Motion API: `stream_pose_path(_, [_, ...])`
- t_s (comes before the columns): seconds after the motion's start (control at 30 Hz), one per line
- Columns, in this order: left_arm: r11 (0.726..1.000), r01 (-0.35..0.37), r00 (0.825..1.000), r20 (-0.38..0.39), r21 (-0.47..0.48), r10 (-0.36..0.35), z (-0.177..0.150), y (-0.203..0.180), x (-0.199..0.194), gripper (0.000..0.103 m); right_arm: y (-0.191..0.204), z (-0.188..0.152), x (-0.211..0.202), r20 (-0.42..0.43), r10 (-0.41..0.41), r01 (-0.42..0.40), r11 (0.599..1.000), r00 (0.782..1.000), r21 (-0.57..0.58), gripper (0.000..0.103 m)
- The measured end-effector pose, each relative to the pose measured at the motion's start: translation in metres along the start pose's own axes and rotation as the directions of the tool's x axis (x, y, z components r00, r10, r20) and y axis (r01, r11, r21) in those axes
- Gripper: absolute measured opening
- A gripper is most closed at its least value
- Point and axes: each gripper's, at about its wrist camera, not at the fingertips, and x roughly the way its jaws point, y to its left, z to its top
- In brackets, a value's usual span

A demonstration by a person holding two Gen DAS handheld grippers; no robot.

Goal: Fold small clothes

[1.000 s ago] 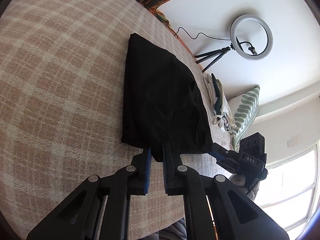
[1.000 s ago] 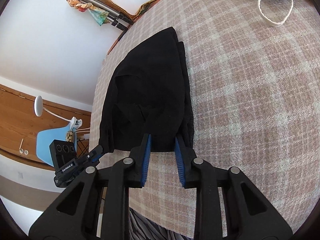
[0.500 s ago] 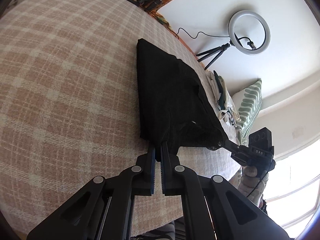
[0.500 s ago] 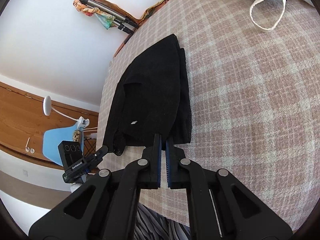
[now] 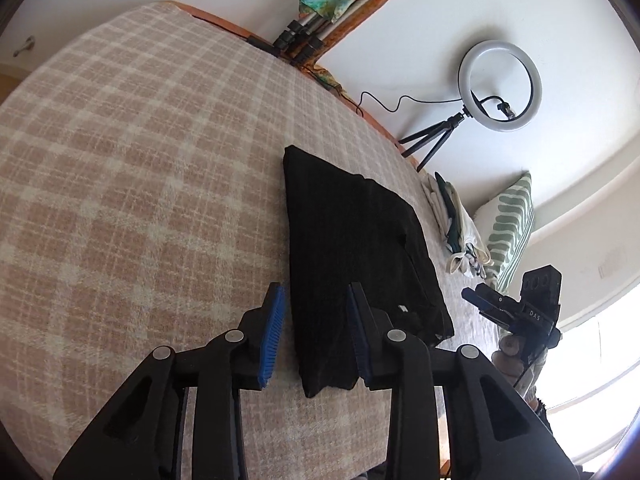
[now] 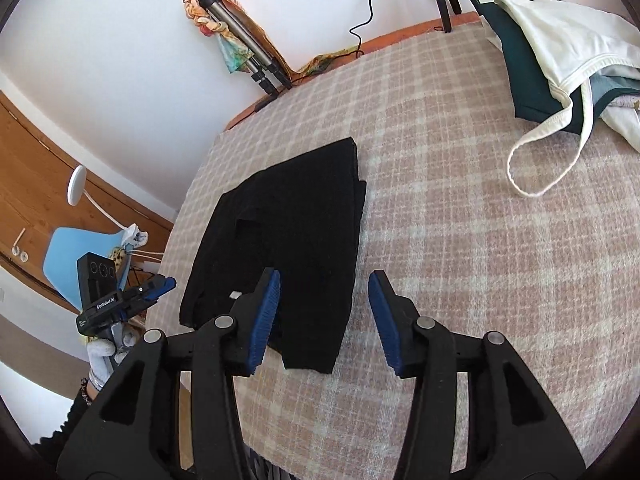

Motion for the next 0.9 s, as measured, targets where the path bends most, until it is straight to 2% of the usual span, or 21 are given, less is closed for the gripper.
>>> stream_pose_path(0.07, [1.000, 0.009, 1.000, 0.000, -0.020, -0.009, 0.016, 0.004, 0.014, 0.030, -0.002, 0.017, 0.010, 0.010, 0.038, -0.038, 0.999, 0.999, 0.027, 0.049])
stream_pose_path(0.2, [0.998, -0.002, 1.000, 0.009, -0.058, 0.002, 0.043, 0.016, 0.039, 0.030, -0.005, 0.046, 0.034, 0.019, 0.022, -0.022, 0.999, 1.000, 0.033, 0.049])
stream_pose_path(0.33, [0.993, 0.006, 1.000, 0.006, -0.118, -0.005, 0.062, 0.029, 0.061, 0.030, -0.018, 0.068, 0.056, 0.018, 0.049, -0.050, 0.994, 0.999, 0.099, 0.049])
stream_pose_path(0.47, [0.985, 0.054, 0.998, -0.009, -0.162, -0.056, 0.074, 0.033, 0.081, 0.030, -0.026, 0.081, 0.077, 0.009, 0.084, -0.084, 0.985, 0.996, 0.147, 0.049])
stream_pose_path(0.67, [0.974, 0.106, 0.994, 0.011, -0.202, -0.106, 0.085, 0.035, 0.098, 0.029, -0.030, 0.091, 0.107, -0.030, 0.084, -0.077, 0.981, 0.996, 0.176, 0.048])
stream_pose_path(0.7, [0.972, 0.116, 0.993, 0.019, -0.203, -0.114, 0.086, 0.034, 0.099, 0.027, -0.031, 0.092, 0.109, -0.029, 0.087, -0.080, 0.980, 0.996, 0.181, 0.046])
stream_pose_path(0.73, [0.973, 0.117, 0.993, 0.022, -0.199, -0.115, 0.087, 0.033, 0.100, 0.027, -0.032, 0.093, 0.111, -0.028, 0.092, -0.086, 0.979, 0.995, 0.183, 0.040])
stream_pose_path(0.77, [0.976, 0.107, 0.994, 0.025, -0.191, -0.104, 0.089, 0.032, 0.101, 0.023, -0.032, 0.094, 0.112, -0.032, 0.097, -0.089, 0.979, 0.995, 0.185, 0.034])
stream_pose_path(0.8, [0.977, 0.104, 0.995, 0.027, -0.185, -0.101, 0.089, 0.031, 0.101, 0.010, -0.032, 0.094, 0.113, -0.036, 0.100, -0.091, 0.979, 0.994, 0.184, 0.031])
stream_pose_path(0.9, [0.979, 0.112, 0.994, 0.029, -0.171, -0.109, 0.090, 0.030, 0.102, 0.004, -0.030, 0.095, 0.117, -0.048, 0.096, -0.086, 0.981, 0.994, 0.171, 0.019])
